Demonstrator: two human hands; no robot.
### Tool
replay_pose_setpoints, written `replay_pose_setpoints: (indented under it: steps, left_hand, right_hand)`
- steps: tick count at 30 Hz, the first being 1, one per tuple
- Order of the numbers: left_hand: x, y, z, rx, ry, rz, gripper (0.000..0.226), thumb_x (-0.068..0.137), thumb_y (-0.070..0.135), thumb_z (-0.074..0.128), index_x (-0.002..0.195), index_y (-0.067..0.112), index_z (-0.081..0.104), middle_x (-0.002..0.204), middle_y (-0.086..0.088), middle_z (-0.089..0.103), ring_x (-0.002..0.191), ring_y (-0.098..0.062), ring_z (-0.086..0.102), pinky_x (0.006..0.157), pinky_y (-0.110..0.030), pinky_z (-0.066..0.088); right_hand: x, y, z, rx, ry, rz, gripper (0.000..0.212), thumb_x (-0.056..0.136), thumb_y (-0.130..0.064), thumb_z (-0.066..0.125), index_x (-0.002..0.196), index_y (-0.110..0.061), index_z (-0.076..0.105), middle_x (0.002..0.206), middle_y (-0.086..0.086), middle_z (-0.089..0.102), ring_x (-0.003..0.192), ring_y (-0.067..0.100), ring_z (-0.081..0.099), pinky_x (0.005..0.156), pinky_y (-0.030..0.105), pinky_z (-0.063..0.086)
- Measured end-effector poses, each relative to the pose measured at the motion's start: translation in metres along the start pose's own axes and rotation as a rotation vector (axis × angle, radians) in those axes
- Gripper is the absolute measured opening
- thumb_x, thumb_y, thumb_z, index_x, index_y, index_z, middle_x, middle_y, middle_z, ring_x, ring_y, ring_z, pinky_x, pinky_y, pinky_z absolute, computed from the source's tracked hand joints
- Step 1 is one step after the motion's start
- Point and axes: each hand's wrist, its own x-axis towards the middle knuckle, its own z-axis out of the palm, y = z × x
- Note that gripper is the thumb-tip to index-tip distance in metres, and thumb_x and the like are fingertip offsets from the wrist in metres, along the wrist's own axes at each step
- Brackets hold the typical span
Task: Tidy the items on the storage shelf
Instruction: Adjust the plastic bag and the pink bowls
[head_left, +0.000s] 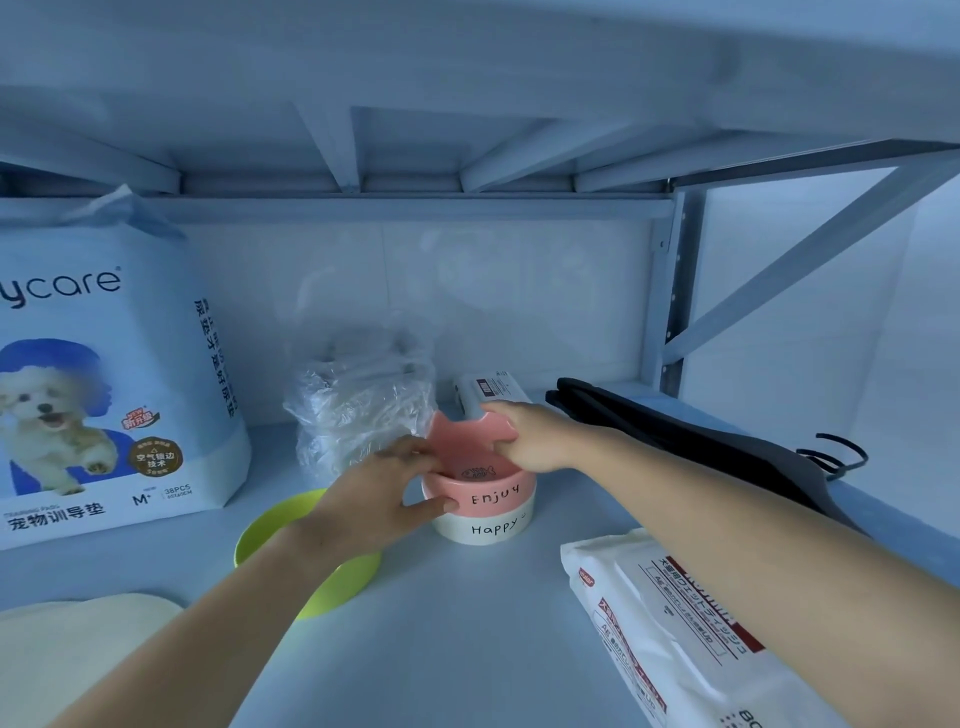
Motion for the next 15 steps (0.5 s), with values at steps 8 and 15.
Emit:
replay_pose_setpoints:
  steps: [8,15]
  left_hand:
    - [-0.008,0.001,0.002,0.032,0.025,0.026,0.044,0.083,0.047,0.061,0.124,0.031,0.055,0.137,0.013,0.042,0.125,-0.011,0.043,0.103,-0.031,0.038]
    - [-0.004,0.009,0.001,0.156,0.009,0.099,0.055,0.078,0.042,0.067,0.129,0.041,0.047,0.136,0.018,0.043,0.127,-0.006,0.036,0.098,-0.023,0.036]
  right_hand:
    - [-0.017,-0.006,-0.003,0.036,0.128,-0.091,0.053,0.092,-0.041,0.052,0.141,-0.026,0.038,0.149,0.0,0.034,0.136,0.016,0.033,0.107,0.026,0.025]
    - [-0.066,-0.012,-0.02,-0.129,0.024,-0.257,0.036,0.076,-0.054,0.066,0.106,-0.033,0.066,0.108,-0.013,0.065,0.095,0.005,0.057,0.084,0.023,0.045]
